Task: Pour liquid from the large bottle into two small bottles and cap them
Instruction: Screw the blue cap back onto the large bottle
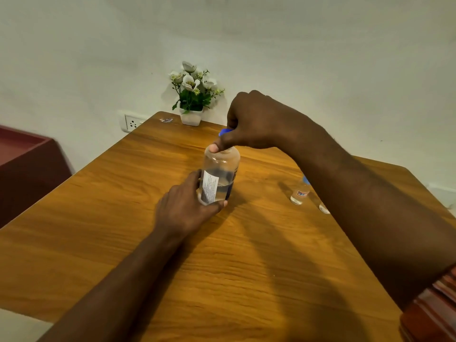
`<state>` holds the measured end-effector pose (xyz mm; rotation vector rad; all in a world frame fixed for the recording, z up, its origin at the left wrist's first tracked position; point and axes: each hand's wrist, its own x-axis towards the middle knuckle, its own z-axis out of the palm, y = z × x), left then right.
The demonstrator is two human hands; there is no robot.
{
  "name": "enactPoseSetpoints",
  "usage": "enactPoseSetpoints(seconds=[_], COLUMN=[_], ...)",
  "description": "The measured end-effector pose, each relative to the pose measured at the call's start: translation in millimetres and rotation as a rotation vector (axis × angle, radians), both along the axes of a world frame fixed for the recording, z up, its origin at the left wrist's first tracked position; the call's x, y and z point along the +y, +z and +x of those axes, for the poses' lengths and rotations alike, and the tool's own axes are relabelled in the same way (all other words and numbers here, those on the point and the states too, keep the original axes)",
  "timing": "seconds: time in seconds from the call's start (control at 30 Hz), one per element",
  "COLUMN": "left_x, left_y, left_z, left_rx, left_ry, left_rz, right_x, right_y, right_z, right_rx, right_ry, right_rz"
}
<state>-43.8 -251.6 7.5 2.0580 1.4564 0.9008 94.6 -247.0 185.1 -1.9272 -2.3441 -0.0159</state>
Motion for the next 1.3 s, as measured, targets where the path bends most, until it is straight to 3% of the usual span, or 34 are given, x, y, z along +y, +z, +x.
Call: enactPoseSetpoints(seconds=[0.2,0.33,0.7,0.87,1.07,1.3], left_x=[0.1,0.1,-0.7,-0.2,1.2,0.8], left_y=[-0.8,-0.2,0.4,0.3,-1.6,-2.9], left_z=[-0.9,-1.2,-1.8,-0.4,-0.6,-1.0], left_rx=[-0.022,-0.021,-0.004,-0.002,-0.002,-0.006], left_ry=[-0.009,-0.011,-0.01,-0.01,-0.006,-0.008], left_rz=[-0.003,-0.019,-0.023,-0.023,-0.009,-0.01], right_x=[-2.2,-6.2,4.6,2.1,-4.5,2.0], right_y=[19.7,27.7,13.7,20.0,29.6,19.8], right_z=[1.8,3.3,-9.0,-7.5,-0.2,-2.7], right_rx=[0.11,0.068,-0.037,0.009,0.059,0.057], right_ry=[0.054,0.153,0.031,-0.017,0.146,0.104], right_rz=[-0.046,-0.216,-0.042,-0.03,-0.193,-0.118])
